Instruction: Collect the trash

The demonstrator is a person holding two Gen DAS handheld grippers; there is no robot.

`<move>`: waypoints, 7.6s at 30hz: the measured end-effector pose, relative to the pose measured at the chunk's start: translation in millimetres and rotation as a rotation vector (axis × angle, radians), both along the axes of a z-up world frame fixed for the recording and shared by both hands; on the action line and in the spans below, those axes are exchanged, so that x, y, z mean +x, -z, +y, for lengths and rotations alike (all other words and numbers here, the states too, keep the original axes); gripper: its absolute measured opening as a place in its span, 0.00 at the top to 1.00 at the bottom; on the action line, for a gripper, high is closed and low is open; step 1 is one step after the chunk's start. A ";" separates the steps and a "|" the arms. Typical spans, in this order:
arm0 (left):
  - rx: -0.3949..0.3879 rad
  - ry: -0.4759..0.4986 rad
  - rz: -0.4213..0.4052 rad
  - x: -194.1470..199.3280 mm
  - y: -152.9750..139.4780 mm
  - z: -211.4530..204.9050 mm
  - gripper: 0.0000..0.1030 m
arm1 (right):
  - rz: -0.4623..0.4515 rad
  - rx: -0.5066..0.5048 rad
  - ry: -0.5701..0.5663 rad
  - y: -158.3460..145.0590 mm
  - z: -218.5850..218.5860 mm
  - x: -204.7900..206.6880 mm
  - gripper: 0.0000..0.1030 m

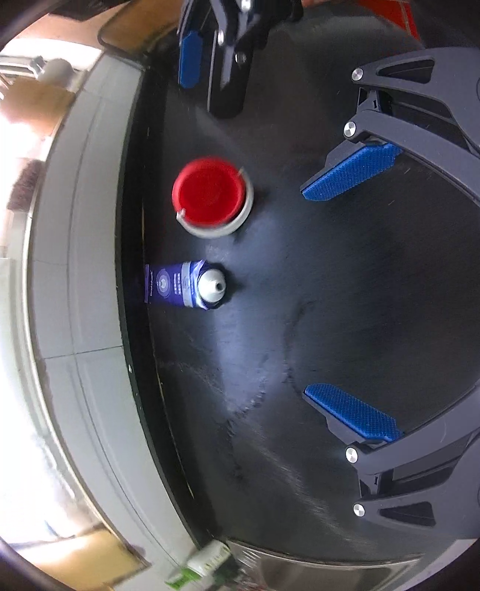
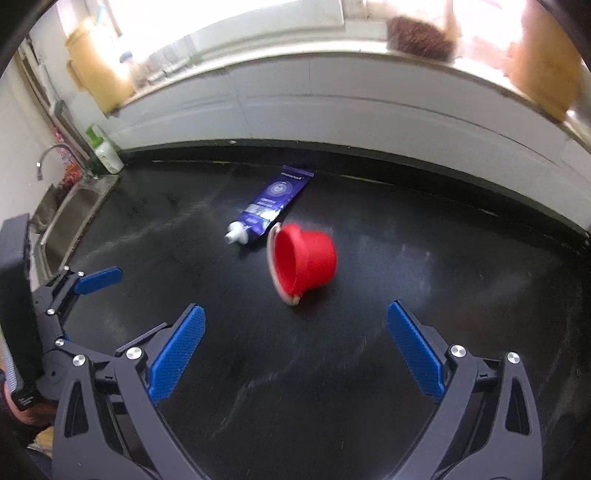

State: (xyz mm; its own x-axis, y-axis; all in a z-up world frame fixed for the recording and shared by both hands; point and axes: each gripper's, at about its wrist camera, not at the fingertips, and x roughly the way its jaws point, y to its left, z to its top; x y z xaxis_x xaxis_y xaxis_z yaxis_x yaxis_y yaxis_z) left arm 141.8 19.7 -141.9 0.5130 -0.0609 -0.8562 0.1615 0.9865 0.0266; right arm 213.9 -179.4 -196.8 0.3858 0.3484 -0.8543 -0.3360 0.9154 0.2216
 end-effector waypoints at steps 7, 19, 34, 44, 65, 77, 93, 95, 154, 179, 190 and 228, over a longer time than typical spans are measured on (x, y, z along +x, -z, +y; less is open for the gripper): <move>0.001 0.076 0.026 66.9 38.5 -0.7 0.06 | 0.093 -0.033 -0.037 57.9 19.0 60.4 0.21; -0.008 0.193 0.018 151.1 69.1 -15.8 0.07 | 0.140 -0.054 -0.054 84.2 9.5 110.4 0.75; -0.043 0.185 0.013 146.3 48.0 -30.6 0.50 | 0.111 -0.054 -0.021 72.5 -11.5 106.1 0.75; -0.008 0.140 -0.028 83.9 6.2 -35.1 0.92 | 0.035 -0.053 -0.041 37.7 -13.9 68.0 0.75; 0.027 0.090 0.098 77.6 38.6 -44.9 0.18 | 0.013 0.016 0.017 19.2 -57.0 29.7 0.75; 0.003 0.079 0.142 81.5 53.4 -29.1 0.51 | 0.047 0.014 0.004 33.6 -67.2 43.3 0.75; -0.022 -0.015 0.018 -6.2 -18.3 -2.4 0.51 | -0.002 -0.007 -0.086 9.7 -36.4 6.2 0.75; -0.024 -0.042 0.005 -22.2 -26.4 0.9 0.51 | -0.011 -0.006 -0.110 4.5 -27.5 -3.4 0.75; -0.190 -1.150 0.109 -537.0 138.8 360.7 0.18 | 0.145 -0.139 -1.195 94.4 575.0 -413.8 0.25; -0.124 -0.931 0.085 -439.8 21.2 294.7 0.06 | 0.016 0.013 -0.943 -63.0 374.6 -312.7 0.07; -0.074 -0.401 -0.010 -255.3 -66.7 154.9 0.06 | -0.103 -0.056 -0.230 -102.4 104.7 -192.5 0.07; -0.050 -0.181 0.033 -127.1 -108.4 -2.2 0.06 | -0.053 -0.036 0.261 -106.3 -65.8 -151.2 0.07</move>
